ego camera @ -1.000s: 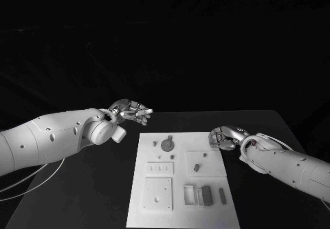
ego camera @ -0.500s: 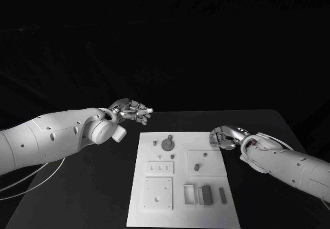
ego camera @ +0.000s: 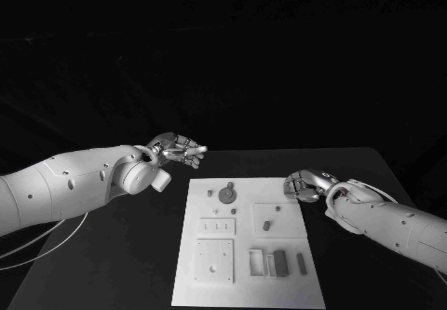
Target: Assemble the parts on the task board
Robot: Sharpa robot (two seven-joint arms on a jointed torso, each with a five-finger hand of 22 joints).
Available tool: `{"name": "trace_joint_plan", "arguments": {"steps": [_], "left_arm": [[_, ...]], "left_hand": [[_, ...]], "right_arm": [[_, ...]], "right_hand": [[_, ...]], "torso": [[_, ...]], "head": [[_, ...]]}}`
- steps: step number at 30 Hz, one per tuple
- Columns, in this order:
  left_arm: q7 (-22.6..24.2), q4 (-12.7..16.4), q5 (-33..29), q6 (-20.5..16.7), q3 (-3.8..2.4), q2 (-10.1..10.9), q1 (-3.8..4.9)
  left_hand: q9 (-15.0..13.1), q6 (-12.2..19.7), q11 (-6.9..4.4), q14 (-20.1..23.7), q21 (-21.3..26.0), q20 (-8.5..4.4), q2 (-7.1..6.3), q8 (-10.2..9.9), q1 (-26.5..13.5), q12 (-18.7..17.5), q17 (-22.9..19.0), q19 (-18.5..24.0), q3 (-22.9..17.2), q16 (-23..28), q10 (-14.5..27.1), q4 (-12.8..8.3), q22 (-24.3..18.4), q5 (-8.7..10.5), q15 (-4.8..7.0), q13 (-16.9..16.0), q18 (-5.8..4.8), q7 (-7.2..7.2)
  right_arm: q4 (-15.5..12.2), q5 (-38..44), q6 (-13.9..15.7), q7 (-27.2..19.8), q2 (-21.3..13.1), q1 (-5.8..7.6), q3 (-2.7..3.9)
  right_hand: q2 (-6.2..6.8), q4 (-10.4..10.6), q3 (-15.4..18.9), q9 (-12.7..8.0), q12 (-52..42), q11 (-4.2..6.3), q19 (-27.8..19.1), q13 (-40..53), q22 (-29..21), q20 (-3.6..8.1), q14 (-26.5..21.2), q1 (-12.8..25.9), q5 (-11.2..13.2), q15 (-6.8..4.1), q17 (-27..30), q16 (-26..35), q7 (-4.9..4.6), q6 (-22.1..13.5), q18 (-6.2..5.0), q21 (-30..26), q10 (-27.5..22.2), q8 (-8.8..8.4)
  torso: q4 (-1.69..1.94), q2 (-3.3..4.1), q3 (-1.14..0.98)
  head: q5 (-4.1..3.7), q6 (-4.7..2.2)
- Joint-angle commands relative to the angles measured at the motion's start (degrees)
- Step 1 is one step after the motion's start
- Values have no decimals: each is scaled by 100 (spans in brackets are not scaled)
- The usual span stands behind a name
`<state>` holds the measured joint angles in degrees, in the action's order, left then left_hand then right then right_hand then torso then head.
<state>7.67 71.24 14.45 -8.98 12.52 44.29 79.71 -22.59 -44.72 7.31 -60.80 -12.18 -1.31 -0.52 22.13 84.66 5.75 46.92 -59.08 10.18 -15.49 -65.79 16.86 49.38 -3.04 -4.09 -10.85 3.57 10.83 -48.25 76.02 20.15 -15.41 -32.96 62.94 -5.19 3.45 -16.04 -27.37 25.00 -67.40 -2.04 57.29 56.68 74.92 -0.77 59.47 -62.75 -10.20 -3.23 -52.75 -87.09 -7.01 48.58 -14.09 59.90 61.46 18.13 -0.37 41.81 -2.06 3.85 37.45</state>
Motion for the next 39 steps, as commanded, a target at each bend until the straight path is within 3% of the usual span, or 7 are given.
{"name": "trace_joint_plan", "arguments": {"steps": [1,17,30,39], "left_arm": [[29,16,13,39,-7,-5,10],[21,27,22,45,-7,9,22],[2,37,81,67,-7,24,28],[-82,63,293,210,-7,36,29]], "left_hand": [[-6,-4,22,-10,36,18,22,-25,45,-22,9,34,-3,32,0,-4,8,22,-46,-7,102,23],[-8,-6,20,-12,38,17,20,-25,49,-23,14,33,-6,37,-4,-5,10,22,-46,-10,103,22],[-16,-27,11,-15,43,16,27,-16,63,-16,22,32,-15,46,-27,-6,14,22,-45,-20,104,14],[-83,-271,-111,-118,19,-10,135,96,189,97,85,-42,-53,30,-289,-9,54,22,-8,-107,120,-91]], "right_arm": [[-21,66,-81,-5,13,-4,1],[-19,73,-81,13,25,-4,1],[-26,101,12,24,31,-4,1],[-121,101,105,54,13,-4,1]], "right_hand": [[-69,23,-13,10,-34,-14,25,6,59,7,-3,16,-29,-15,8,-32,-153,214,-91,22,19,27],[-114,32,-22,21,-37,-5,30,5,59,12,5,41,-30,-22,10,-40,-144,240,-91,30,29,31],[-352,2,-90,104,-44,64,44,3,65,31,32,40,-32,-63,19,-61,-72,423,-91,59,69,105],[-385,-4,-99,133,-46,82,50,3,68,35,45,59,-29,-75,23,-68,-53,472,-91,71,86,123]], "torso": [[1,1,1],[3,3,1],[0,2,-3],[-1,2,-6]], "head": [[-3,5],[-5,17],[0,32],[0,43]]}}
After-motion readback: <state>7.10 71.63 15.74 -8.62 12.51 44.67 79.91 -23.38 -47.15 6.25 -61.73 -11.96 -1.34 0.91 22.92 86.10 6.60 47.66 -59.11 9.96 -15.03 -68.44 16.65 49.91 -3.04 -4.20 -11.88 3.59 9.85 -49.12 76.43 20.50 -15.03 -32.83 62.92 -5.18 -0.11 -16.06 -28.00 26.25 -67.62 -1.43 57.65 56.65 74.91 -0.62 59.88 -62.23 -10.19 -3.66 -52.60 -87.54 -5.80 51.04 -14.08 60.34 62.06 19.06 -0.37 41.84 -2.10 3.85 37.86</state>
